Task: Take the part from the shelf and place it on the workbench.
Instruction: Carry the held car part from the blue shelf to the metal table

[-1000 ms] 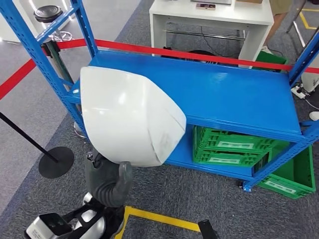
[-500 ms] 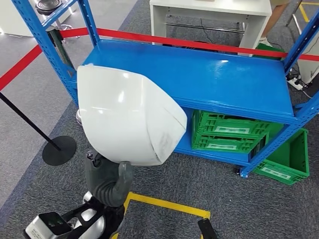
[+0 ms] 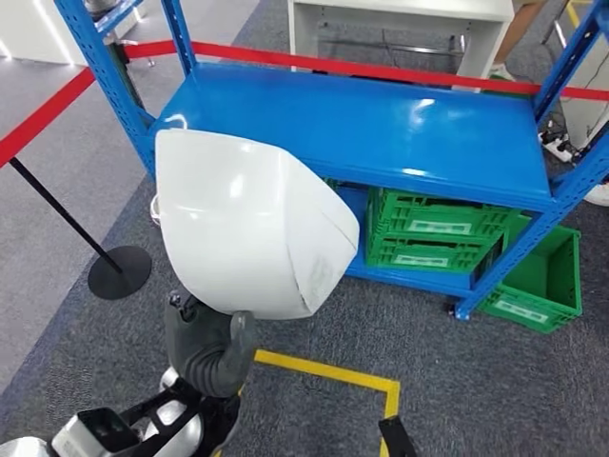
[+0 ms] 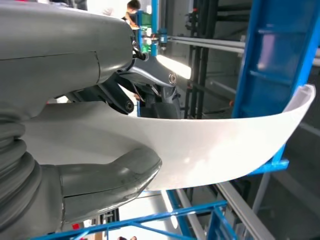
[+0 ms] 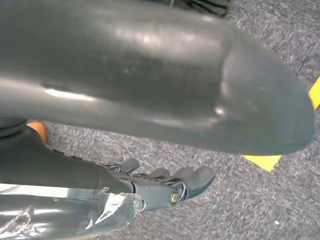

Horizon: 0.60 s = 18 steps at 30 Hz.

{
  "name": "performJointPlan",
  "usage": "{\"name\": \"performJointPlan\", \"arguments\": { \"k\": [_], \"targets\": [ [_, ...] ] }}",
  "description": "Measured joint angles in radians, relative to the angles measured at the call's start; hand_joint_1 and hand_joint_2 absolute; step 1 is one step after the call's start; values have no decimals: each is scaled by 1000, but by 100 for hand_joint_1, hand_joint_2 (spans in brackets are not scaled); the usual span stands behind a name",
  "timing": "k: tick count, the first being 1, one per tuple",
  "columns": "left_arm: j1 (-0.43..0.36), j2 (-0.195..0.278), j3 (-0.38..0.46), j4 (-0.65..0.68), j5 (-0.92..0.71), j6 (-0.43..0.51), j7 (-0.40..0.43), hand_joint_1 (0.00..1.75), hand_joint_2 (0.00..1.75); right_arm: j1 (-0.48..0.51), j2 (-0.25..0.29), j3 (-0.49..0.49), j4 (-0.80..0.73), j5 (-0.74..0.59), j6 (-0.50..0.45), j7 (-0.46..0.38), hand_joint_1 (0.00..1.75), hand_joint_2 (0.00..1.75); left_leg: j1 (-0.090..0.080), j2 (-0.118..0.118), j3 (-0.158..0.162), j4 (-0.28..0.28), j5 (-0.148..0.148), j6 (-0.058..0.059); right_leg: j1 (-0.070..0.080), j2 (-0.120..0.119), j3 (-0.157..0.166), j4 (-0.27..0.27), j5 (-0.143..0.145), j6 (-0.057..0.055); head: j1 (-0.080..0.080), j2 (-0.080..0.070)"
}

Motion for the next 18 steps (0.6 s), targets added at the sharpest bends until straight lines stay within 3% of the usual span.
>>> {"name": "performJointPlan", "arguments": {
  "k": [2,3,5,7,8,9,10,12,14,18],
  "targets": [
    [0,0,-1,-2,-5,10,0,175,175,2,0,-2,0,2,0,0,0,0,2,-1,-8,1,4,-11,0,0,-13,-1,9,-21,0,0],
    [-1,1,-1,-4,-6,16,0,175,175,2,0,-2,0,4,0,0,0,0,3,-1,-16,15,-11,-17,-1,-1,-18,-1,15,-31,-2,0],
    [-1,2,-2,-9,-7,26,0,175,175,2,1,-2,0,10,0,0,0,0,4,-2,-52,105,-81,-28,-3,-3,-29,-2,27,-46,-7,0],
    [-1,4,-3,-12,-8,31,0,175,175,2,1,-2,0,14,1,1,0,0,4,-1,-101,241,-153,-34,-3,-4,-41,-1,36,-49,-10,0],
    [-1,5,-4,-12,-8,32,0,175,175,3,1,-2,0,14,1,1,0,0,4,-2,-112,283,-166,-34,-2,-5,-47,-1,41,-49,-10,0],
    [-1,6,-5,-12,-8,33,0,175,175,3,1,-2,0,14,1,1,0,0,4,-2,-105,289,-161,-33,-1,-5,-53,-1,45,-48,-10,0],
    [-1,7,-6,-13,-8,33,0,175,175,3,1,-2,0,14,1,1,0,0,4,-2,-78,256,-139,-30,-1,-5,-58,0,50,-46,-10,0],
    [-2,8,-8,-17,-8,34,0,175,175,3,1,-3,0,14,1,1,0,0,3,-2,12,123,-89,-21,0,-3,-64,0,55,-41,-10,0],
    [-5,8,-11,-21,-9,39,0,175,175,2,1,-3,0,15,2,1,0,0,0,-2,73,23,-73,-13,3,-3,-69,1,61,-32,-9,0],
    [-7,9,-20,-27,-11,49,0,175,175,2,1,-3,0,15,3,1,0,0,1,-2,75,-6,-69,8,2,-5,-81,12,58,-9,-7,0]
  ]
}}
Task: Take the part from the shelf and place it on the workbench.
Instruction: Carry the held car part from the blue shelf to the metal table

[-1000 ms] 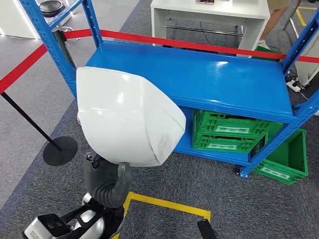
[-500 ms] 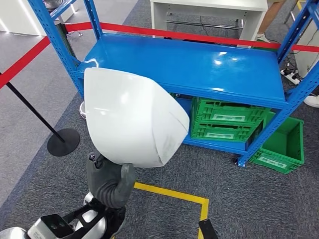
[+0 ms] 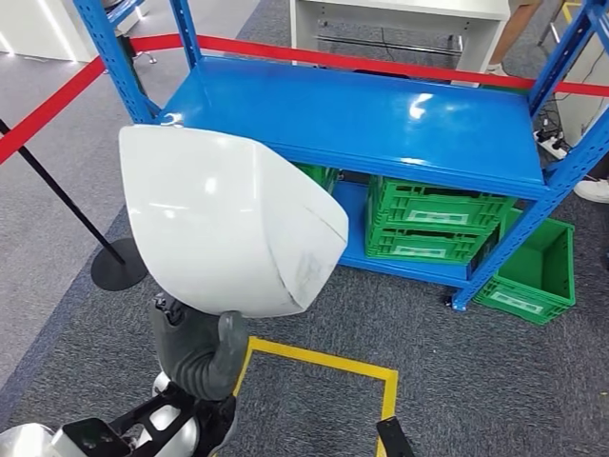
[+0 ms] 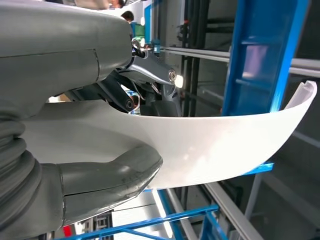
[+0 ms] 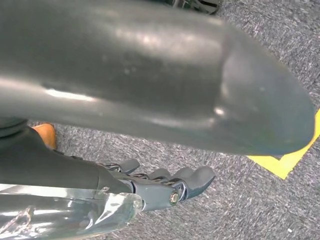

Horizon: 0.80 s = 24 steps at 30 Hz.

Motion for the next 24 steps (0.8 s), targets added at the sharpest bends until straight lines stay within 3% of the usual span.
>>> {"name": "performJointPlan", "arguments": {
  "k": [2,4,5,6,7,9,11,15,17,19,20,21,22,24],
  "targets": [
    [-1,0,-4,-2,-4,6,0,175,175,0,0,0,0,0,0,0,0,0,4,1,-4,-3,7,11,-2,0,-35,80,-52,11,5,0],
    [-1,1,-7,-3,-6,13,0,175,175,1,0,0,0,0,0,0,0,0,3,2,-10,-2,11,16,-3,-1,-92,219,-120,19,10,0],
    [-1,2,-7,-3,-6,16,0,175,175,2,0,0,0,0,0,0,0,0,3,2,-13,-1,13,17,-4,-1,-111,269,-137,21,10,0],
    [-1,3,-8,-3,-6,18,0,175,175,3,0,0,0,0,0,-1,0,0,3,2,-14,-1,15,16,-4,-1,-113,281,-134,22,11,0],
    [-1,4,-10,-3,-6,20,0,175,175,3,0,0,0,0,0,-1,0,0,3,2,-15,0,16,15,-5,-1,-93,252,-113,22,11,0],
    [-1,6,-11,-4,-6,21,0,175,175,0,0,0,0,2,0,0,0,0,3,1,-16,4,18,11,-8,-1,-15,114,-54,23,11,0],
    [-1,8,-12,-6,-6,21,0,175,175,-4,0,0,0,3,0,0,0,0,-1,0,-22,11,19,2,-9,2,36,15,-27,14,11,0],
    [-3,10,-14,-8,-6,18,0,175,175,-5,1,0,0,3,1,6,0,0,-1,0,-39,24,16,-20,-7,4,29,4,-19,-16,9,0],
    [-4,10,-14,-8,-5,12,0,175,175,-7,1,0,0,3,2,8,0,0,1,-1,-69,93,-36,-31,-10,2,22,3,-12,-28,4,0],
    [-4,13,-14,-7,-4,4,0,175,175,-9,1,0,0,3,2,8,0,0,2,-1,-124,223,-111,-37,-10,0,13,3,-4,-33,0,0],
    [-4,15,-14,-7,-2,0,0,175,175,-9,1,0,0,3,2,8,0,0,2,-1,-144,277,-133,-38,-10,-1,8,4,0,-33,0,0],
    [-4,16,-14,-6,-2,-3,0,175,175,-9,1,0,0,3,2,8,0,0,2,-1,-150,301,-138,-38,-10,-1,2,4,4,-33,0,0],
    [-4,17,-14,-6,-1,-5,0,175,175,-9,1,0,0,3,2,8,0,0,2,-1,-139,288,-124,-37,-10,-1,-2,4,8,-31,0,0],
    [-4,18,-14,-6,0,-10,0,175,175,-9,1,0,0,3,2,8,0,0,3,-1,-67,172,-65,-31,-10,1,-10,4,16,-25,-1,0]
  ]
}}
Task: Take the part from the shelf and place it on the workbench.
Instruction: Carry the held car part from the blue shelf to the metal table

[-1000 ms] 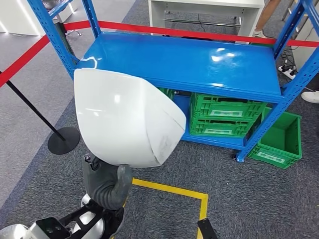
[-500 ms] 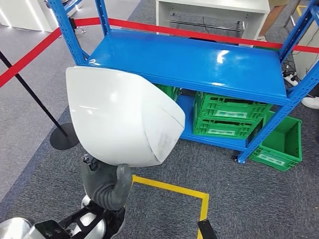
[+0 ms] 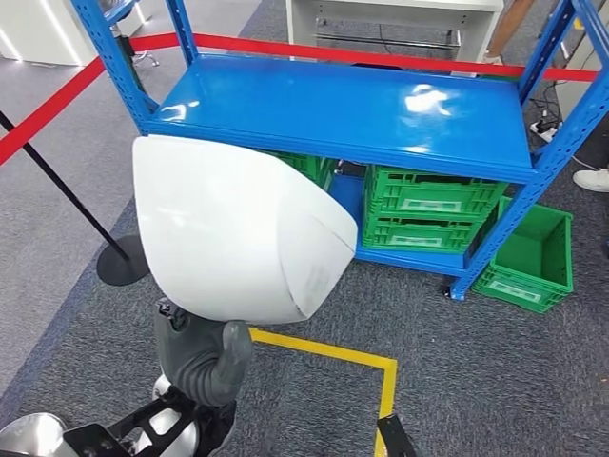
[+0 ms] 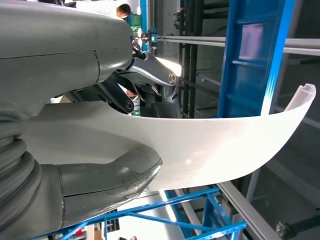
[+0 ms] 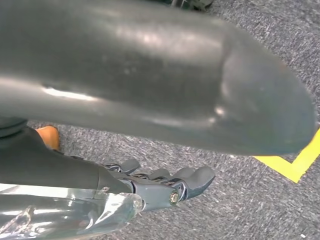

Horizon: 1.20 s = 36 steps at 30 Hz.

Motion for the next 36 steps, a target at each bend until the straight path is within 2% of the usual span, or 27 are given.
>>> {"name": "performJointPlan", "arguments": {
  "k": [2,3,5,6,7,8,10,11,12,13,14,15,16,17,18,19,21,22,24,26,27,28,29,31,33,34,36],
  "targets": [
    [-1,0,0,0,-1,-4,0,175,175,-1,0,0,0,0,0,0,0,0,-1,-1,63,-117,37,6,4,1,-9,4,8,9,0,0],
    [-1,0,0,0,-2,-5,0,175,175,-2,0,0,0,0,0,0,0,0,-1,-2,73,-142,43,10,6,1,-13,4,13,15,-1,0],
    [-1,-1,1,0,-5,-2,0,175,175,-2,0,0,0,0,0,0,0,0,-3,-4,65,-147,50,22,5,-1,-21,2,23,27,-1,0],
    [-1,-1,1,0,-6,0,0,175,175,-1,0,0,0,0,0,0,0,0,-2,-3,60,-148,55,29,4,-1,-26,6,19,33,-1,0],
    [-1,-2,1,0,-7,2,0,175,175,0,0,0,0,0,0,0,0,0,-1,-2,55,-149,62,36,3,-1,-33,22,0,37,1,0],
    [-1,-2,1,0,-7,4,0,175,175,0,0,0,0,0,0,0,0,0,1,0,48,-150,69,42,2,-1,-47,59,-35,41,3,0],
    [-2,-3,1,0,-8,8,0,175,175,-1,0,0,0,0,1,0,0,0,0,2,30,-150,82,49,1,-2,-87,186,-125,48,8,0],
    [-2,-2,1,0,-8,13,0,175,175,-1,0,0,0,0,1,0,0,0,0,2,20,-150,89,50,1,-2,-102,247,-154,50,8,0],
    [-2,-2,0,0,-9,19,0,175,175,-1,0,0,0,0,1,0,0,0,0,2,10,-149,95,49,1,-2,-105,283,-162,51,9,0],
    [-2,-2,0,0,-10,26,0,175,175,-1,0,0,0,0,2,0,0,0,0,2,1,-149,102,48,1,-2,-92,285,-150,51,9,0],
    [-2,-2,-2,-1,-12,33,0,175,175,-1,0,0,0,0,2,0,0,0,0,2,-7,-149,109,46,1,-2,-59,249,-124,50,10,0],
    [-2,-2,-4,-2,-12,40,0,175,175,-2,0,0,0,0,2,0,0,0,0,2,-14,-148,115,42,1,-2,-12,184,-100,48,10,0],
    [-3,-2,-6,-4,-13,46,0,175,175,-5,0,0,0,2,2,0,0,0,-1,2,-19,-147,121,38,2,-2,40,109,-90,46,10,0],
    [-5,-2,-9,-7,-14,51,0,175,175,-7,0,0,0,3,3,0,0,0,-3,2,-22,-146,127,33,3,-1,77,51,-89,41,9,0],
    [-7,-2,-12,-10,-14,56,0,175,175,-8,0,0,0,4,3,0,0,0,-4,2,-24,-145,132,27,4,-1,98,13,-96,36,10,0],
    [-9,-1,-14,-13,-14,60,0,175,175,-9,0,0,0,5,3,0,0,0,-4,2,-25,-145,138,22,6,0,102,1,-101,29,10,0],
    [-11,-1,-17,-18,-14,68,0,175,175,-8,1,0,0,1,3,-5,0,0,-2,2,-27,-145,142,12,7,0,93,0,-93,12,11,0],
    [-12,0,-17,-20,-12,70,0,175,175,-8,1,0,0,-3,5,-9,0,0,-1,1,-33,-135,129,6,6,-1,90,-1,-87,3,8,0],
    [-13,2,-18,-24,-9,73,0,175,175,-8,1,-1,0,-10,10,-20,0,0,0,1,-65,-55,64,-5,2,-2,80,-1,-74,-9,3,0],
    [-13,5,-19,-25,-8,74,0,175,175,-7,1,-2,0,-14,14,-25,0,0,1,1,-115,78,-10,-13,2,-3,66,-1,-63,-13,-1,0],
    [-13,6,-19,-25,-8,74,0,175,175,-6,1,-2,0,-15,15,-26,0,0,1,1,-129,125,-25,-14,2,-3,60,0,-59,-13,-1,0],
    [-13,8,-19,-25,-7,74,0,175,175,-5,1,-3,0,-17,15,-26,0,0,1,1,-126,137,-20,-14,2,-3,55,0,-56,-12,-1,0],
    [-13,8,-19,-25,-7,75,0,175,175,-5,1,-3,0,-18,15,-27,0,0,1,1,-104,109,1,-12,2,-3,52,0,-53,-10,-1,0],
    [-14,8,-20,-26,-7,75,0,175,175,-5,1,-4,0,-19,16,-27,0,0,0,1,-22,-18,56,-6,3,-2,50,0,-51,-6,-1,0],
    [-15,8,-22,-28,-7,75,0,175,175,-6,1,-5,0,-18,16,-27,0,0,-1,0,37,-120,76,3,6,0,46,2,-49,1,-1,0],
    [-16,8,-22,-29,-7,75,0,175,175,-6,1,-5,0,-18,16,-27,0,0,-2,0,45,-139,73,8,8,0,44,2,-47,6,0,0],
    [-16,9,-23,-30,-7,75,0,175,175,-6,1,-5,0,-17,16,-27,0,0,0,-1,42,-149,72,22,8,-1,40,2,-46,18,0,0]
  ]
}}
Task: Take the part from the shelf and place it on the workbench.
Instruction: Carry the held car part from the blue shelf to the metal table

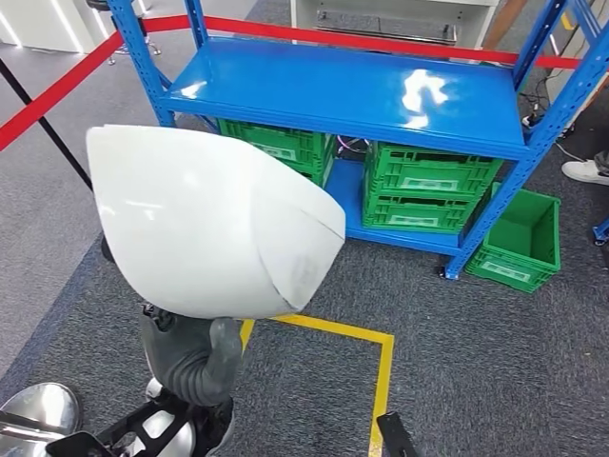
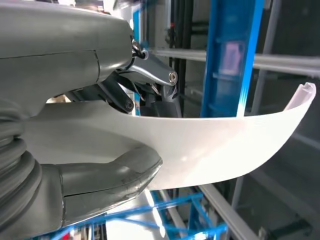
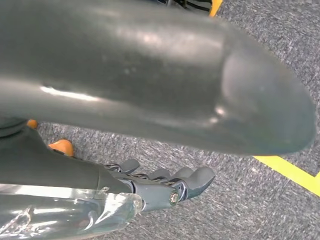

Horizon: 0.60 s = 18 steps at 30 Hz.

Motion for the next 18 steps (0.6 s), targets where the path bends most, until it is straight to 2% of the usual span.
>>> {"name": "performJointPlan", "arguments": {
  "k": [2,3,5,6,7,8,10,11,12,13,16,18],
  "targets": [
    [-1,0,-1,-2,0,0,0,175,175,0,0,0,0,0,0,0,0,0,3,0,-2,-4,5,13,-1,-1,-17,33,-24,12,3,0],
    [-1,0,-1,-2,0,0,0,175,175,0,0,0,0,1,0,0,0,0,5,1,-2,-5,7,17,-2,-1,-38,80,-52,17,5,0],
    [-1,0,-1,-3,0,0,0,175,175,1,0,0,0,0,0,0,0,0,4,1,-6,-5,9,21,-3,-1,-100,217,-116,23,9,0],
    [-1,0,-1,-3,0,0,0,175,175,2,0,0,0,-1,0,0,0,0,4,1,-7,-5,10,22,-3,-1,-124,269,-133,25,9,0],
    [-1,0,-1,-3,0,0,0,175,175,3,0,-1,0,-2,0,0,0,0,4,1,-8,-5,11,22,-3,-1,-132,287,-130,26,10,0],
    [-1,0,-1,-3,0,0,0,175,175,3,0,-1,0,-2,0,0,0,0,4,1,-8,-4,11,22,-4,-2,-120,263,-108,26,10,0],
    [-1,0,-2,-3,0,0,0,175,175,1,0,-2,0,-2,0,0,0,0,3,0,-7,-1,11,17,-8,-2,-56,133,-43,27,11,0],
    [-1,0,-2,-3,0,0,0,175,175,0,1,-2,0,-6,6,-6,0,0,1,-1,-9,2,11,13,-9,-1,-24,70,-20,25,12,0],
    [-2,0,-2,-4,2,-1,0,175,175,-1,1,-4,0,-18,23,-20,0,0,-1,-1,-13,5,12,8,-10,0,-7,30,-9,20,11,0],
    [-2,0,-2,-4,4,-2,0,175,175,0,2,-6,0,-32,46,-40,0,0,-3,-1,-16,6,14,2,-9,1,-1,14,-7,13,10,0],
    [-2,1,-2,-8,12,-6,0,175,175,3,3,-19,0,-66,103,-91,0,0,-2,-1,-24,10,13,-13,-8,4,-7,12,0,-9,8,0],
    [-2,2,-2,-12,12,-6,0,175,175,1,3,-26,0,-72,109,-97,0,0,0,-1,-50,67,-28,-23,-11,2,-9,9,5,-21,3,0]
  ]
}}
